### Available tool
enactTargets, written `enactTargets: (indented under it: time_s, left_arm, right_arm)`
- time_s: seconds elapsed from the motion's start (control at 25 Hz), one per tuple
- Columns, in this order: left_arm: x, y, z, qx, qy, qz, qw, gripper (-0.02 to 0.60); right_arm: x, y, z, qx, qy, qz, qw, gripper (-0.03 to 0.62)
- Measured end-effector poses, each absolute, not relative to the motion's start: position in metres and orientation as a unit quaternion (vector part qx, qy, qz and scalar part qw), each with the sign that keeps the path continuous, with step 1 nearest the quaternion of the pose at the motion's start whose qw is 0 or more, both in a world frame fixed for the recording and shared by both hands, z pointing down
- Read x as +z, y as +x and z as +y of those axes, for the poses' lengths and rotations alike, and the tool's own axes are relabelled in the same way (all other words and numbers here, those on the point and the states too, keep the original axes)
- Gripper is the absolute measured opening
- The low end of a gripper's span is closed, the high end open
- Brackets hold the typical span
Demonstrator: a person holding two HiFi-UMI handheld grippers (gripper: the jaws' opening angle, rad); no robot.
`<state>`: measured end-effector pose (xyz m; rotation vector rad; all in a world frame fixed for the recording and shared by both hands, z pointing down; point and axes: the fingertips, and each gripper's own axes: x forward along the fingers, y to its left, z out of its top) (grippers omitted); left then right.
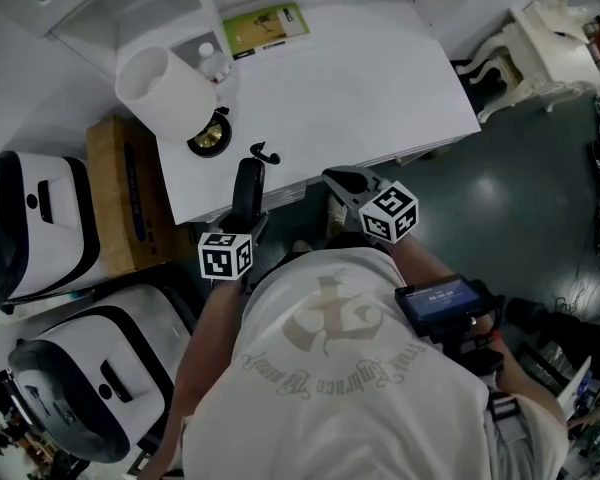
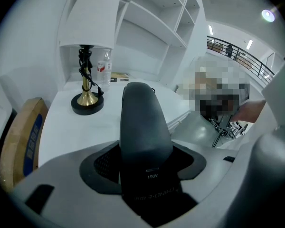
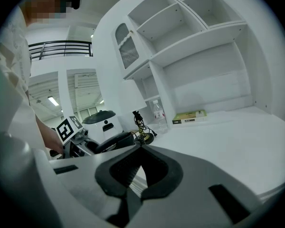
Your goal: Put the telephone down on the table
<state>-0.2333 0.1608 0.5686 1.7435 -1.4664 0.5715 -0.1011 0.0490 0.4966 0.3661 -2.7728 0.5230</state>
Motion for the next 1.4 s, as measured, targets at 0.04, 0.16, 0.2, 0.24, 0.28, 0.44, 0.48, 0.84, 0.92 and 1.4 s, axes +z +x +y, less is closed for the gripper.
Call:
enactTargets:
  time_s: [0.04,0.16,0.2,0.24,0.28,0.44,0.48,0.84,0.92,1.4]
  left_arm:
    - [0.569,-0.234,0.156,0.224,0.684,-0.577,0.386,0.288]
    - [0.569,-0.234,0.142,0.224,0.68,-0.579,0.389,0.288]
    - [0.569,-0.233,0.137,0.224,0.68,-0.58,0.39,0.288]
    - [0.569,-0.233,0.132,0.225,0.679,-0.58,0.39,0.288]
    - [0.569,-0.233,0.126,0.225,0.679,-0.58,0.391,0.288]
    - [0.568,-0.232,0.106,0.229,0.677,-0.58,0.391,0.288]
    - [0.568,-0.232,0.101,0.231,0.677,-0.579,0.391,0.288]
    - [0.571,-0.23,0.058,0.239,0.673,-0.579,0.393,0.288]
    - [0.572,-0.229,0.048,0.24,0.672,-0.579,0.394,0.288]
    - [0.579,-0.219,-0.009,0.251,0.669,-0.578,0.394,0.288]
  right_arm:
    - [0.497,-0.101,0.044,0.182,0.127,-0.964,0.148,0.015]
    - [0.5,-0.098,0.03,0.186,0.126,-0.963,0.151,0.015]
    - [0.501,-0.097,0.024,0.187,0.126,-0.962,0.152,0.015]
    - [0.501,-0.097,0.018,0.189,0.127,-0.962,0.152,0.015]
    - [0.501,-0.096,0.013,0.19,0.127,-0.962,0.152,0.015]
    - [0.502,-0.095,-0.007,0.195,0.129,-0.961,0.15,0.015]
    - [0.503,-0.095,-0.011,0.197,0.129,-0.96,0.149,0.015]
    - [0.511,-0.091,-0.05,0.21,0.126,-0.958,0.151,0.015]
    - [0.513,-0.089,-0.06,0.212,0.125,-0.957,0.152,0.015]
    - [0.523,-0.087,-0.111,0.225,0.12,-0.955,0.15,0.015]
